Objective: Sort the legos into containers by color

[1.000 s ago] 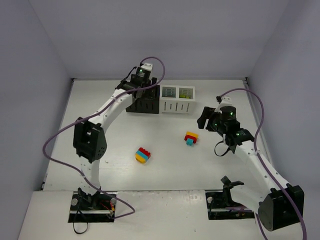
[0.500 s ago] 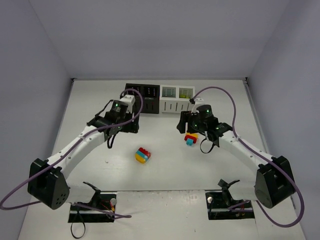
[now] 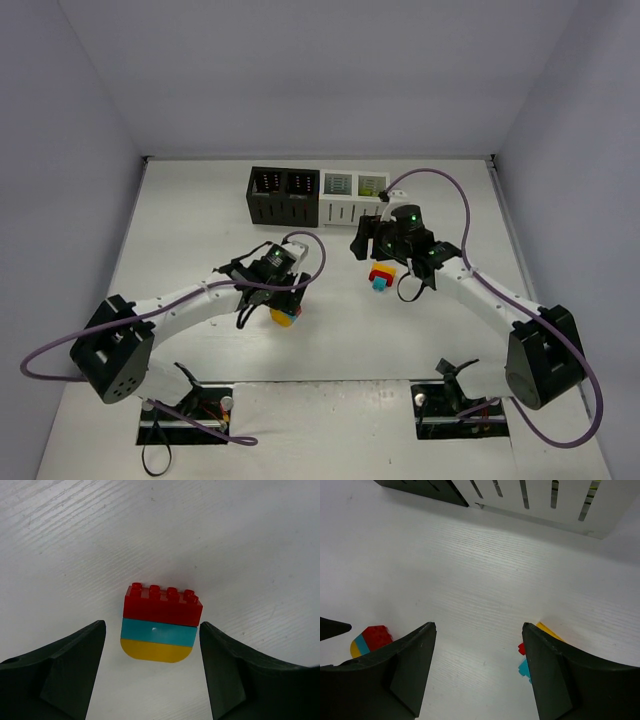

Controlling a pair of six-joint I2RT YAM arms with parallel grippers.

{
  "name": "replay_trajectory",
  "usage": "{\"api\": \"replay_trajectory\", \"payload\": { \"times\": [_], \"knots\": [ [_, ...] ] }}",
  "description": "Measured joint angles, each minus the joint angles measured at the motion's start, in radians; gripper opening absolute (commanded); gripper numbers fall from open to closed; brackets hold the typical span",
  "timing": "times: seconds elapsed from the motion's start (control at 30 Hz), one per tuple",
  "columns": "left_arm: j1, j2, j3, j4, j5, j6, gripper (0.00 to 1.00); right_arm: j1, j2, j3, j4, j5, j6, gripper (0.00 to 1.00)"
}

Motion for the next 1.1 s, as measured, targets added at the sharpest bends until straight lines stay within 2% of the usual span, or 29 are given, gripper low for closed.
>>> {"api": "replay_trajectory", "payload": {
  "times": [0.4,0.9,1.03,1.1],
  "knots": [
    [-0.014,0.097,0.0,0.02,0.035,-0.005,0.7,0.0,-0.048,-0.018,0.002,0.023,0.011,0.67],
    [-0.019,0.138,-0.013,0.018,0.05,-0.064,0.69,0.0,-0.048,-0.019,0.002,0.029,0.011,0.67],
    [-0.019,0.138,-0.013,0.018,0.036,-0.078,0.59,0.0,-0.048,-0.023,0.002,0.029,0.011,0.67],
    [-0.019,0.138,-0.013,0.018,0.031,-0.077,0.44,0.0,-0.048,-0.024,0.002,0.029,0.011,0.67]
  ]
}}
